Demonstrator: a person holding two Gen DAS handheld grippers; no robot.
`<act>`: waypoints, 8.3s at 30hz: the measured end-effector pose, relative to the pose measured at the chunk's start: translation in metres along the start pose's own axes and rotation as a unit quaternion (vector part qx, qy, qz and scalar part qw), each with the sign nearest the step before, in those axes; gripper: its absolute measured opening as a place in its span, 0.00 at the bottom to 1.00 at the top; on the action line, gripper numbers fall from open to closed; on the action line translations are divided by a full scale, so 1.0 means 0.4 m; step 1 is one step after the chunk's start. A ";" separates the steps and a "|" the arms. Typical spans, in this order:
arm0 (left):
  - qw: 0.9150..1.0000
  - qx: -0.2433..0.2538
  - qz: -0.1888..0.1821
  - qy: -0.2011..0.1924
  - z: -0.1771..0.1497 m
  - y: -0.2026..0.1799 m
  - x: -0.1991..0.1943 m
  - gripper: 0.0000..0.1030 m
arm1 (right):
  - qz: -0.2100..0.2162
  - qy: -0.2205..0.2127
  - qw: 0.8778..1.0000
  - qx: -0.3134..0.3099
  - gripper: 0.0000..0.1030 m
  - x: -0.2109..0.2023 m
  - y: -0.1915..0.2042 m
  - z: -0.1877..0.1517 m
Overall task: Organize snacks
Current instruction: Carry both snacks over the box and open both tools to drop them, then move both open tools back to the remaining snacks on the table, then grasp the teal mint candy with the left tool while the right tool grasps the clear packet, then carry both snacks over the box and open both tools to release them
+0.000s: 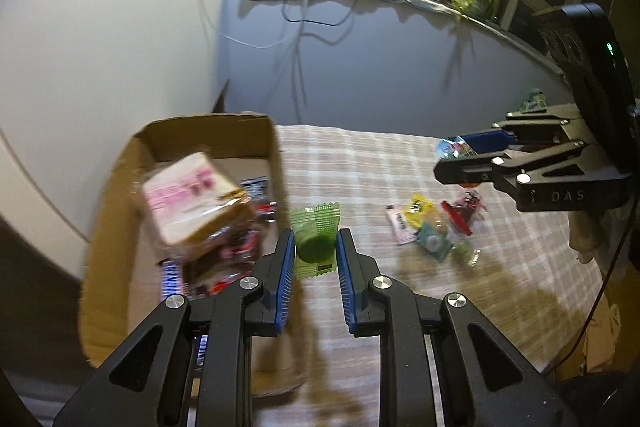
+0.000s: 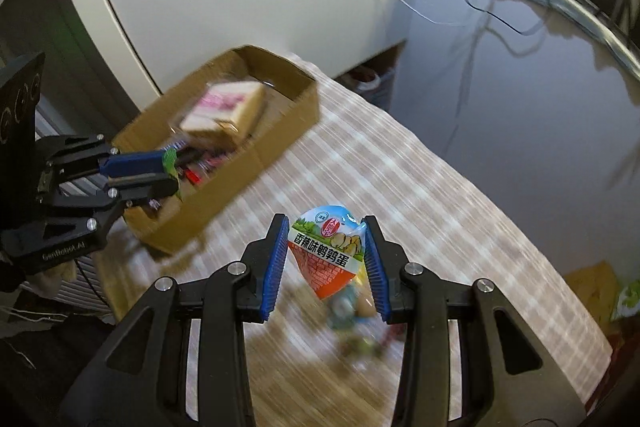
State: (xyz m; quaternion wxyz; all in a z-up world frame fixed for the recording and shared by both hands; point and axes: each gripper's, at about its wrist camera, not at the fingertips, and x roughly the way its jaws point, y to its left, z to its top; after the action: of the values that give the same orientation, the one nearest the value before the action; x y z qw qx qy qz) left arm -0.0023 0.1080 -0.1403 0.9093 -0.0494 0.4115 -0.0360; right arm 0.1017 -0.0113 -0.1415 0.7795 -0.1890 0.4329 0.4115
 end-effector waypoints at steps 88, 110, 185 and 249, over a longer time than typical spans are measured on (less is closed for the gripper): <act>0.986 -0.035 -0.129 0.098 -0.016 -0.213 0.189 0.36 | 0.005 0.068 0.988 0.140 0.49 -0.016 -0.214 -0.313; 0.975 -0.089 -0.114 0.171 -0.010 -0.234 0.326 0.32 | 0.036 0.081 0.989 0.115 0.31 0.096 -0.165 -0.315; 0.990 0.003 -0.011 0.138 -0.022 -0.324 0.333 0.17 | -0.018 0.066 0.988 0.142 0.18 0.023 -0.192 -0.371; 0.980 -0.158 0.107 0.052 -0.026 0.194 -0.006 0.20 | 0.081 0.026 0.995 -0.049 0.19 0.210 0.207 0.222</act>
State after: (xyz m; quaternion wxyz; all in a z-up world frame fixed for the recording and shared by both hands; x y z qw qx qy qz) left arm -0.0098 0.1848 -0.1545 0.8659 -0.1466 0.4619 0.1241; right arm 0.1051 0.1355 -0.1569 0.7218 -0.2018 0.4463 0.4890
